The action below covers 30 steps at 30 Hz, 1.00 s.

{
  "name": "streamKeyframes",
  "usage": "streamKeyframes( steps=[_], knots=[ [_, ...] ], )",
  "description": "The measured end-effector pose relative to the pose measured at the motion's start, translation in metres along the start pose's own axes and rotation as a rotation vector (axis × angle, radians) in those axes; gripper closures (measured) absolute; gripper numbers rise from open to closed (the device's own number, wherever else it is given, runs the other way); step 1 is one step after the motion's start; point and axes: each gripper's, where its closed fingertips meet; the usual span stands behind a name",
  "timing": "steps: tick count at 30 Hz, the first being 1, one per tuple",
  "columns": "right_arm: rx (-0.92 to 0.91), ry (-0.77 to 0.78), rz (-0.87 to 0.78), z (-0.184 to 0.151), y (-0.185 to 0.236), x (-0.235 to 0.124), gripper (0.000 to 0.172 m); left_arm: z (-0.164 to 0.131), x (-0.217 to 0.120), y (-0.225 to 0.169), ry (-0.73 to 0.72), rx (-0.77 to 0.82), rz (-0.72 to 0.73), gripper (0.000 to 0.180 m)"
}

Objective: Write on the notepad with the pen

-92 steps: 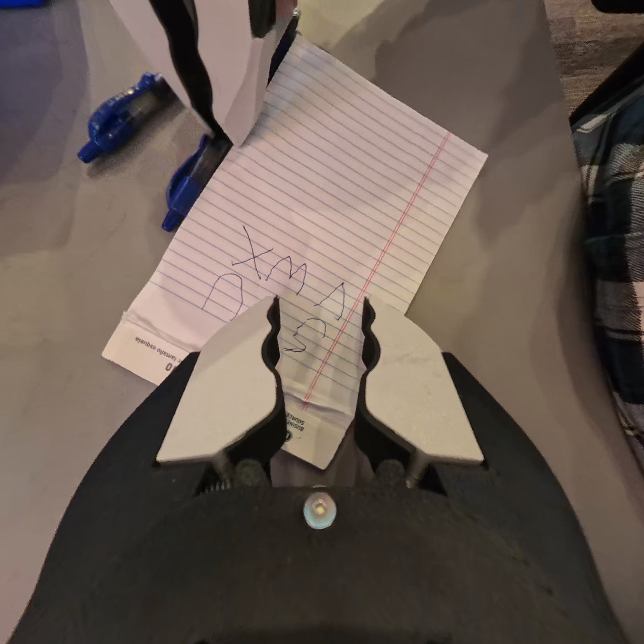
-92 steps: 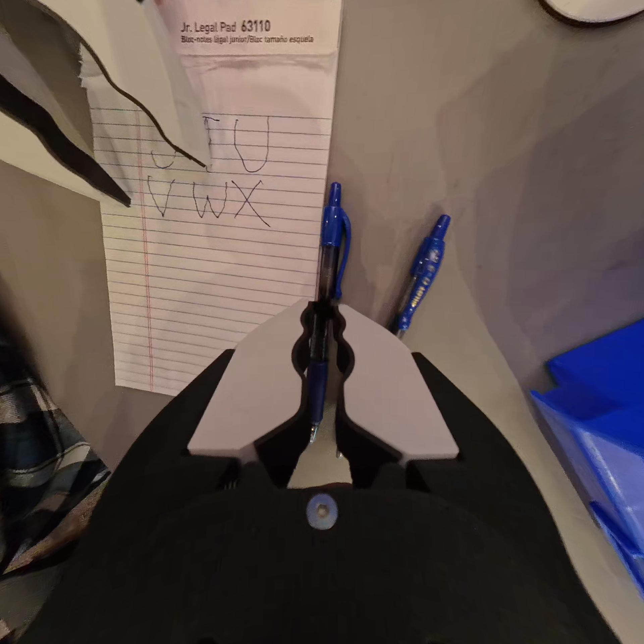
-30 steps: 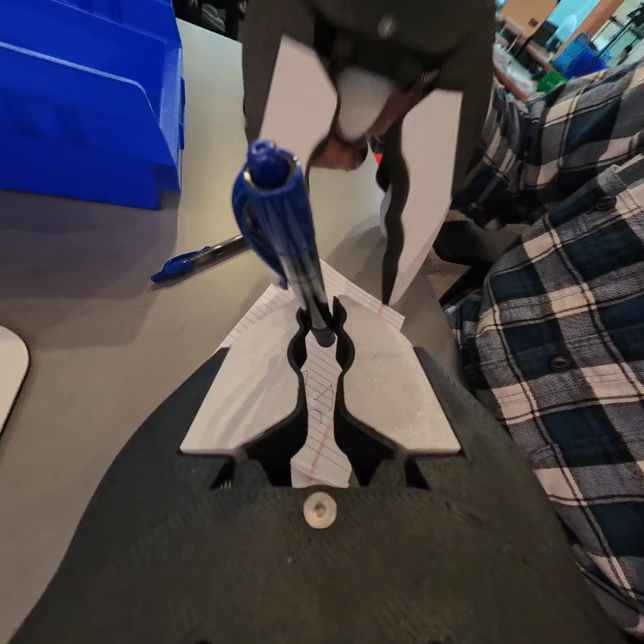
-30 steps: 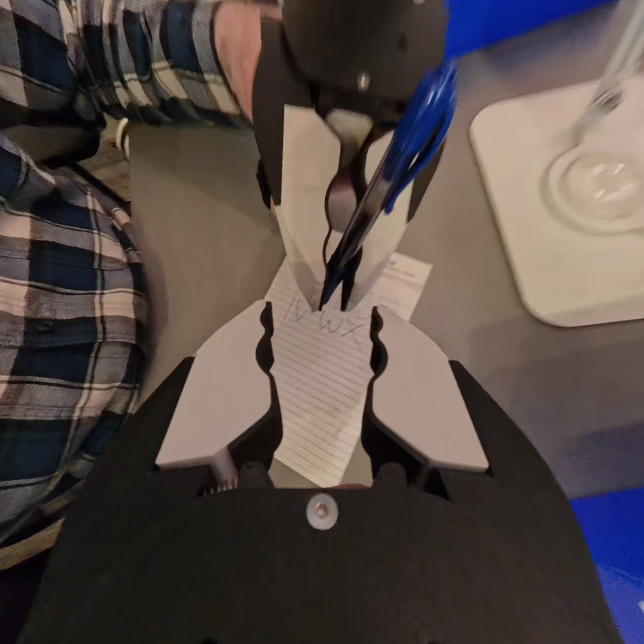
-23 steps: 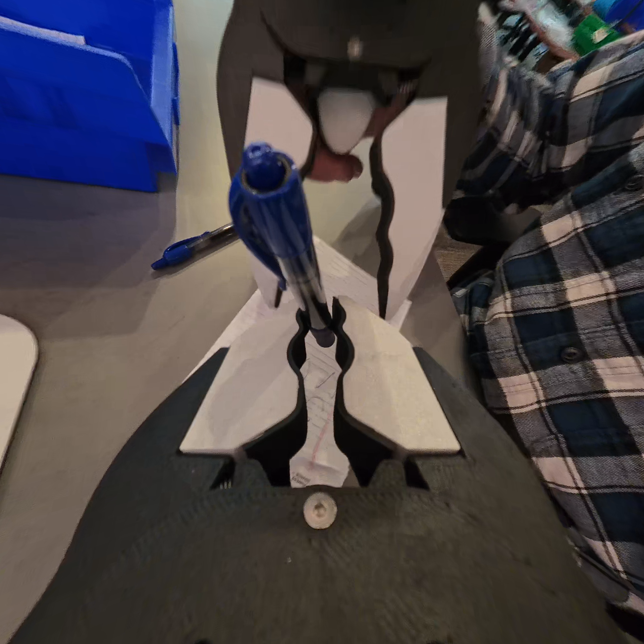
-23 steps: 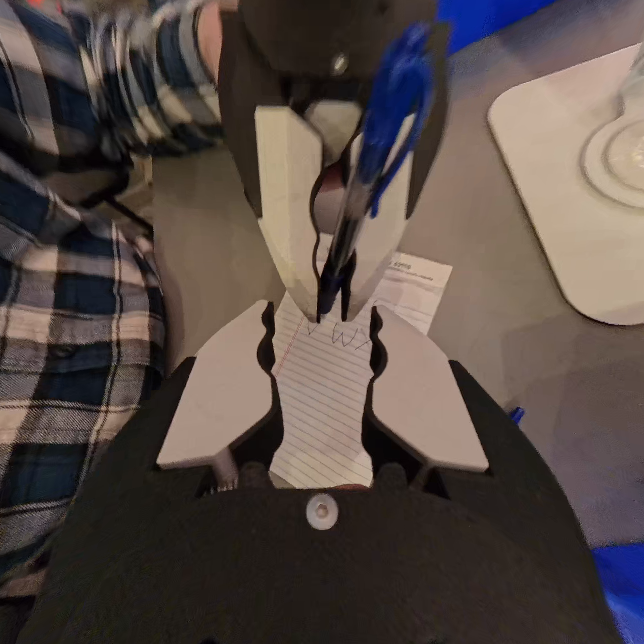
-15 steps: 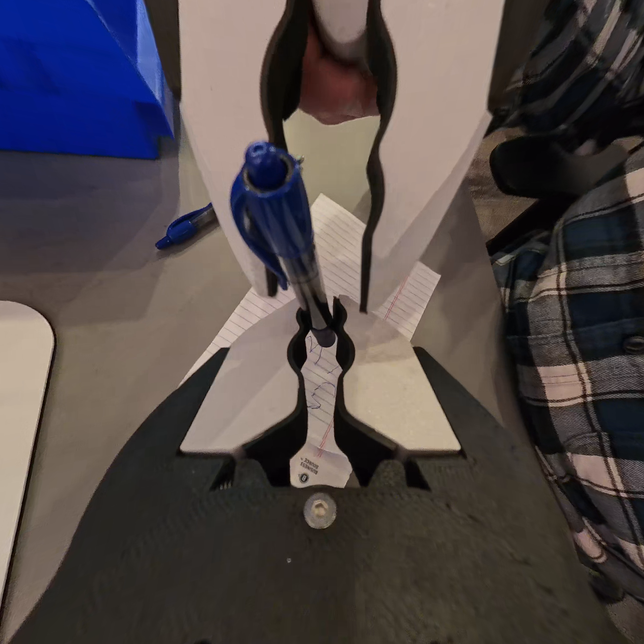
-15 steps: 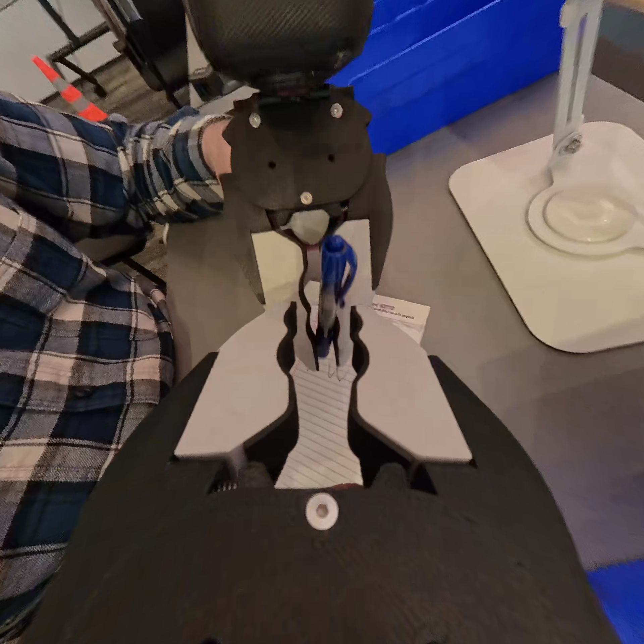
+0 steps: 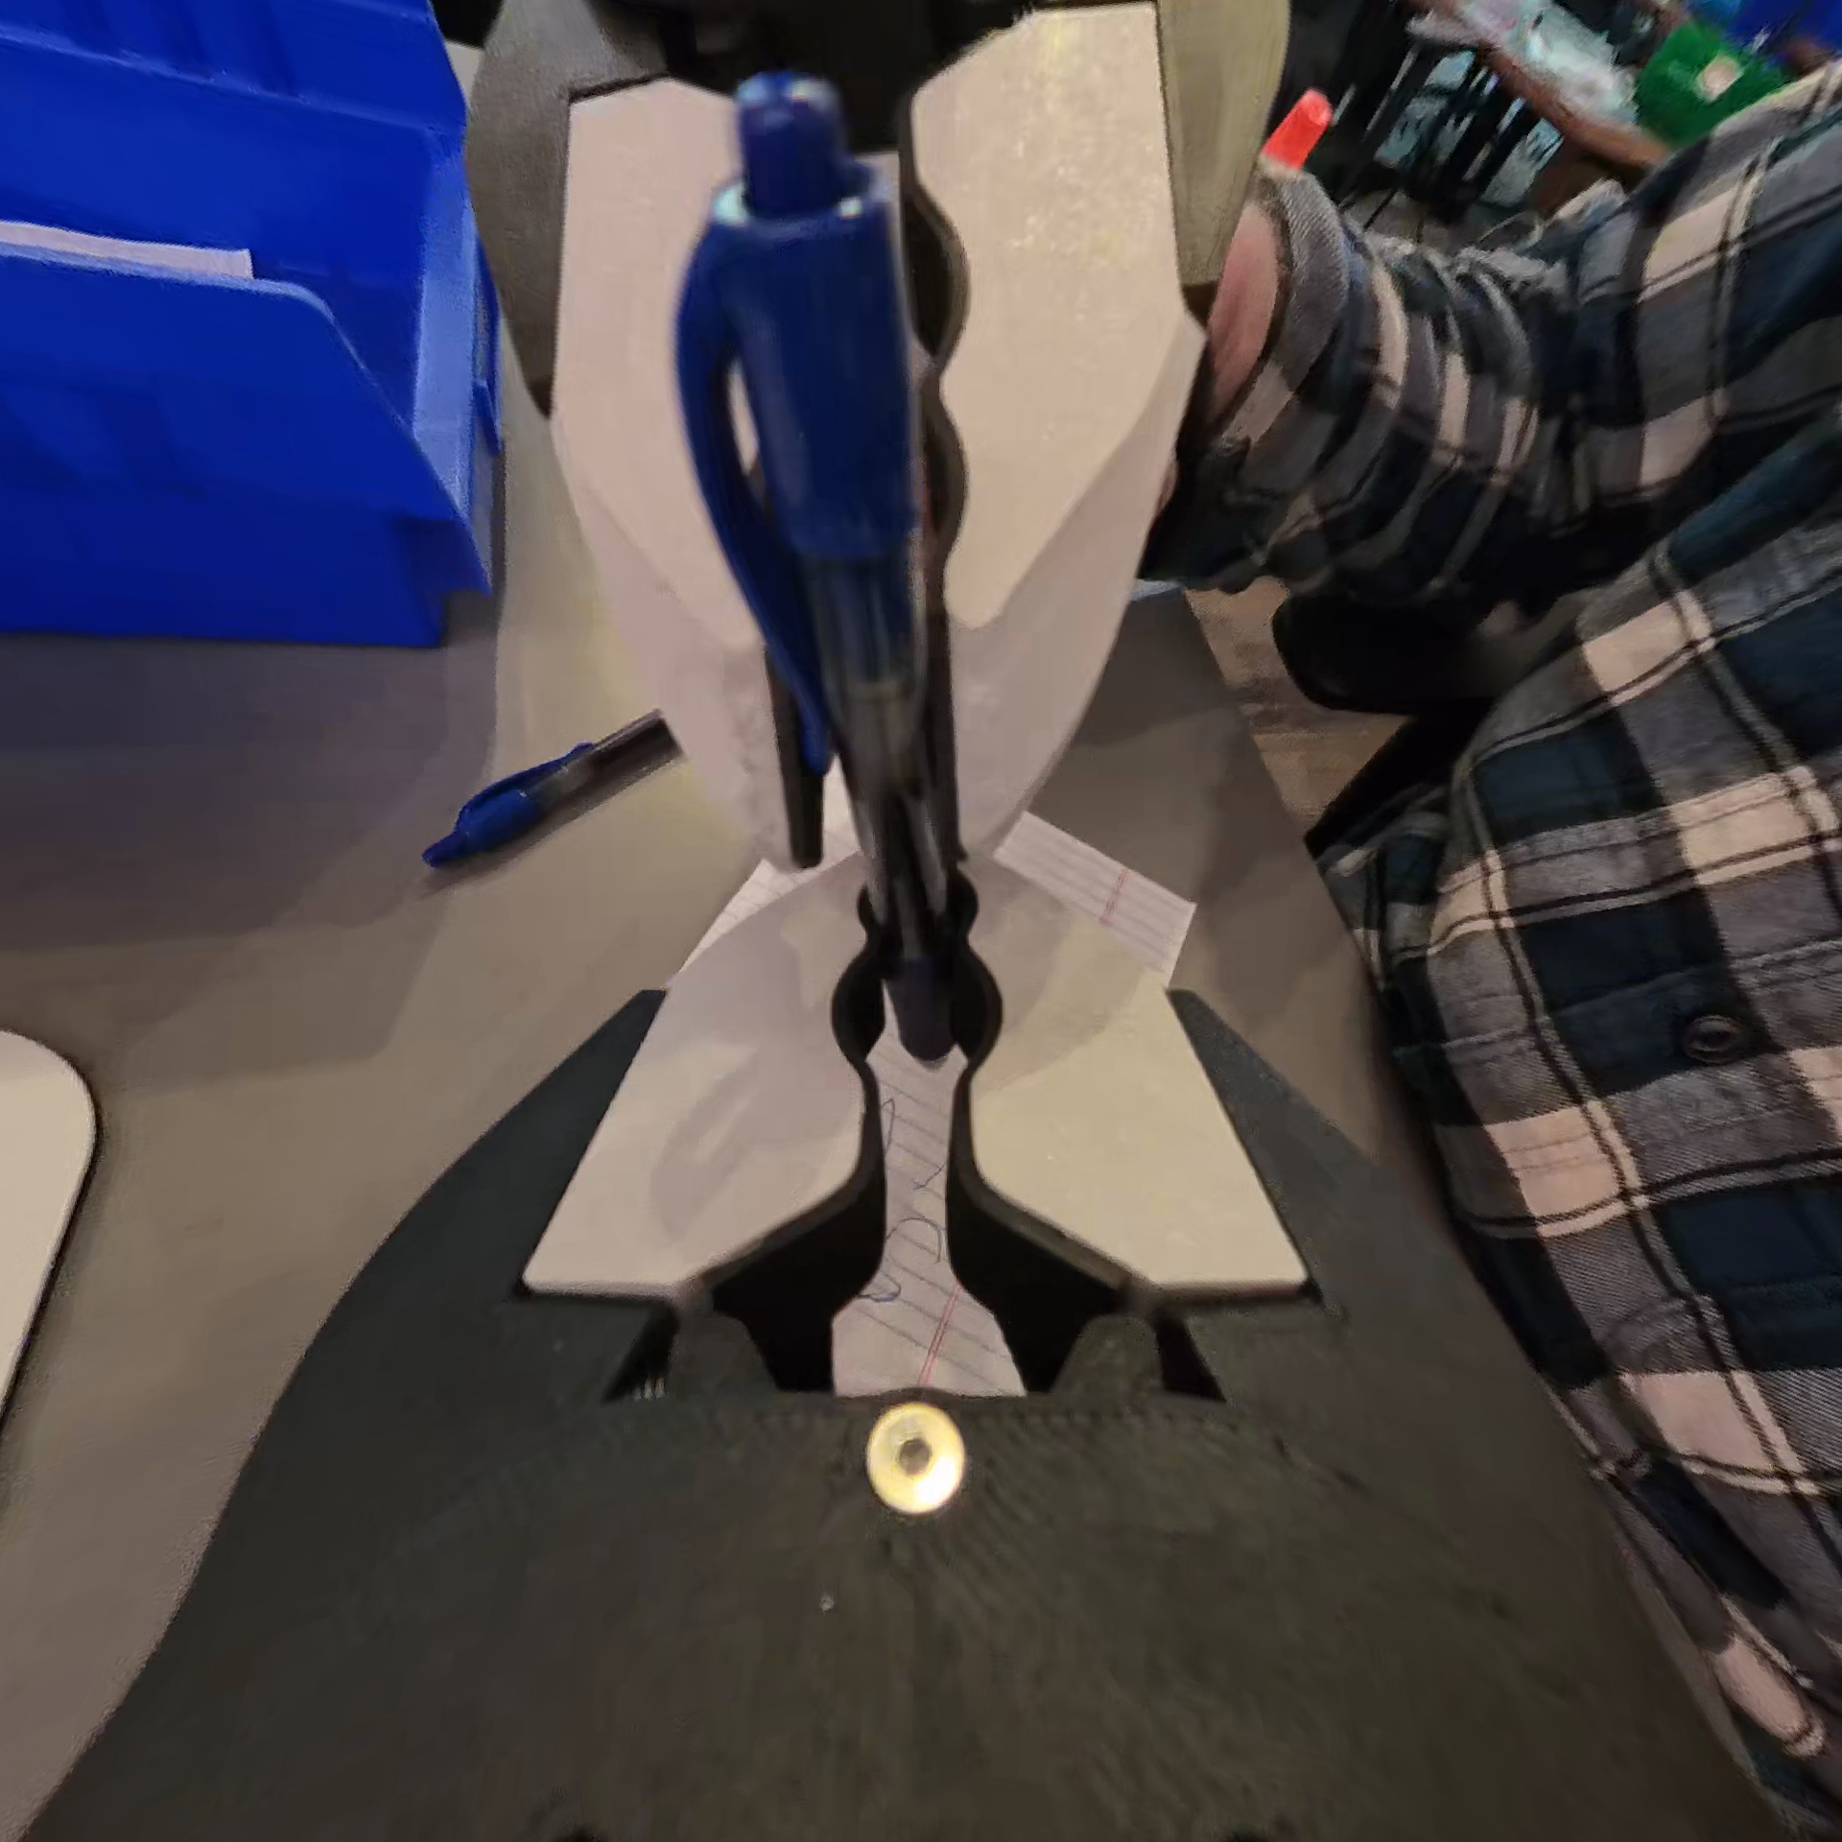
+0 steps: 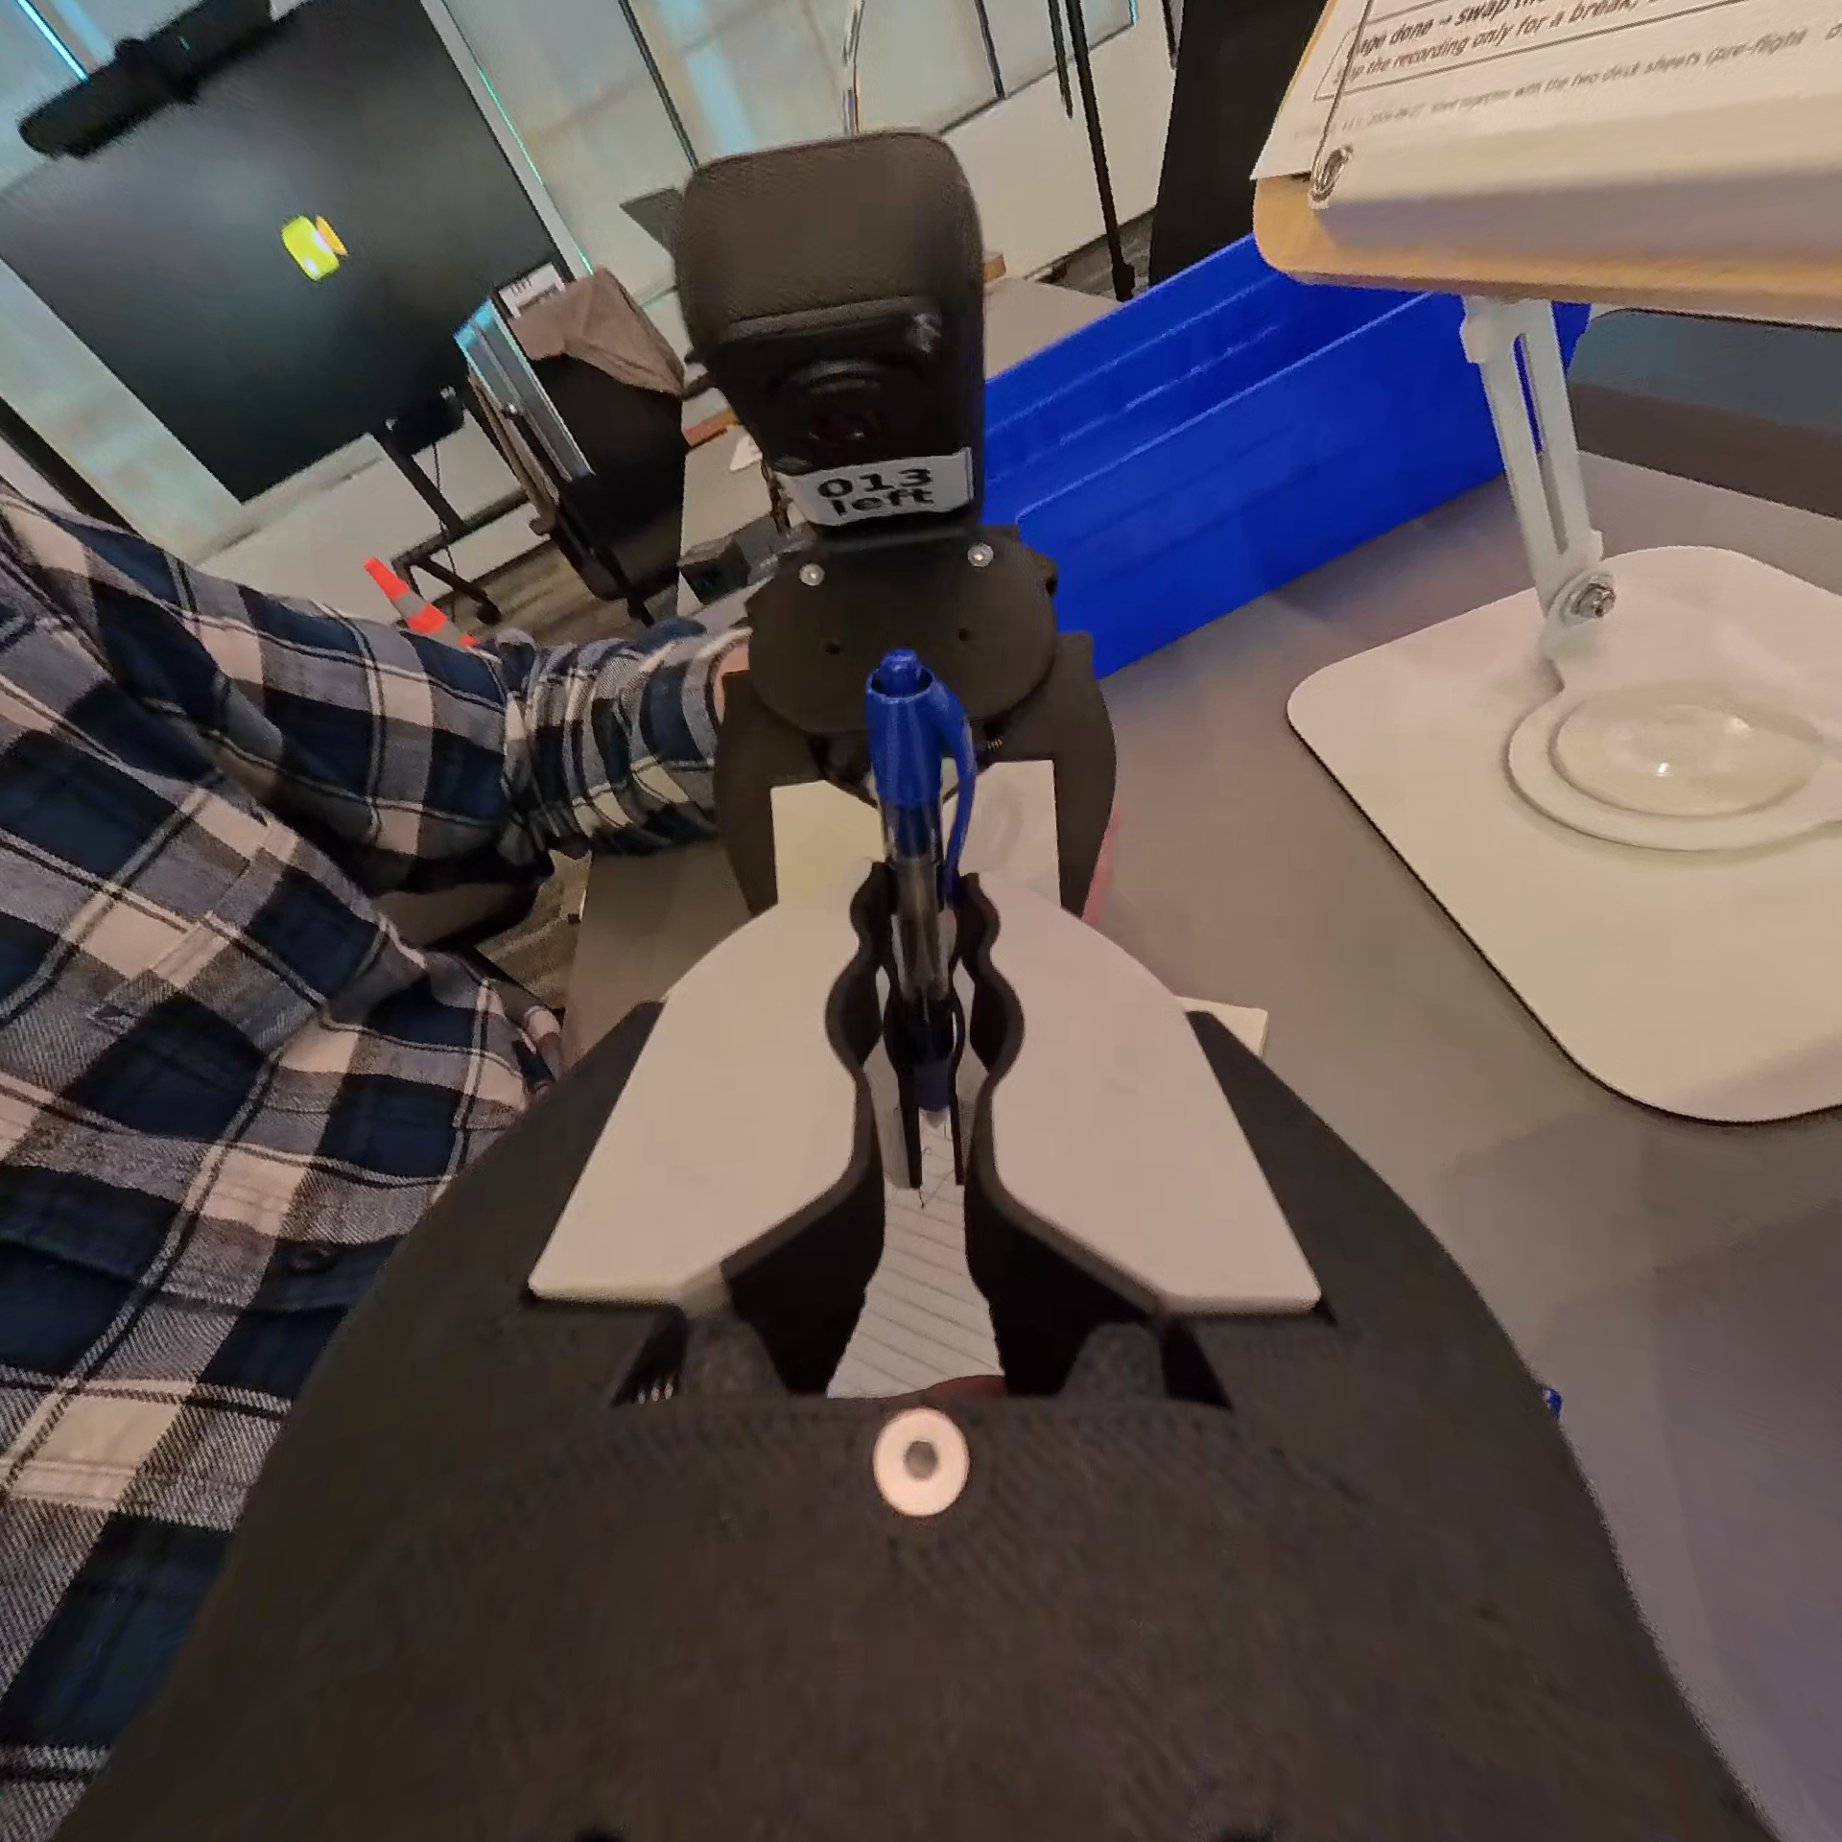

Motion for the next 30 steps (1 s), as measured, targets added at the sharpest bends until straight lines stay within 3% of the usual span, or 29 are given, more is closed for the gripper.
streamKeyframes(
  steps=[4,5,6,10,16,18,24,28,30],
  knots=[
    [-0.007,-0.049,-0.018,0.004,-0.004,0.000,0.158,0.000,-0.001,0.004,-0.032,-0.047,-0.004,0.174],
    [0.010,-0.071,-0.010,0.006,-0.005,0.000,0.154,0.000,-0.001,0.003,-0.028,-0.045,-0.010,0.174],
    [0.022,-0.101,-0.018,0.010,-0.007,-0.001,0.139,0.000,0.000,0.004,-0.027,-0.040,-0.001,0.174],
    [0.002,-0.179,-0.003,0.019,-0.004,0.001,0.119,-0.001,0.005,0.000,-0.029,-0.045,-0.023,0.174],
    [0.039,-0.168,0.087,0.016,0.004,0.009,0.140,0.007,0.006,-0.006,-0.098,-0.058,-0.066,0.174],
    [0.027,-0.165,0.115,0.014,0.008,0.011,0.163,0.007,0.006,-0.006,-0.099,-0.057,-0.068,0.174],
    [0.032,-0.180,0.129,0.019,0.011,0.010,0.163,0.011,0.001,-0.010,-0.121,-0.081,-0.115,0.173],
    [-0.009,-0.243,0.099,0.034,0.011,-0.003,0.163,0.005,-0.011,-0.005,-0.081,-0.062,-0.101,0.150],
    [-0.033,-0.261,0.103,0.041,0.014,-0.010,0.163,0.001,-0.015,-0.003,-0.061,-0.055,-0.092,0.147]
  ],
)
Point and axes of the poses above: each gripper's, where its closed fingertips meet, x out along the fingers, z out of its top, y = z × x across the jaws, and after that the axes turned 11 degrees about x, right-handed
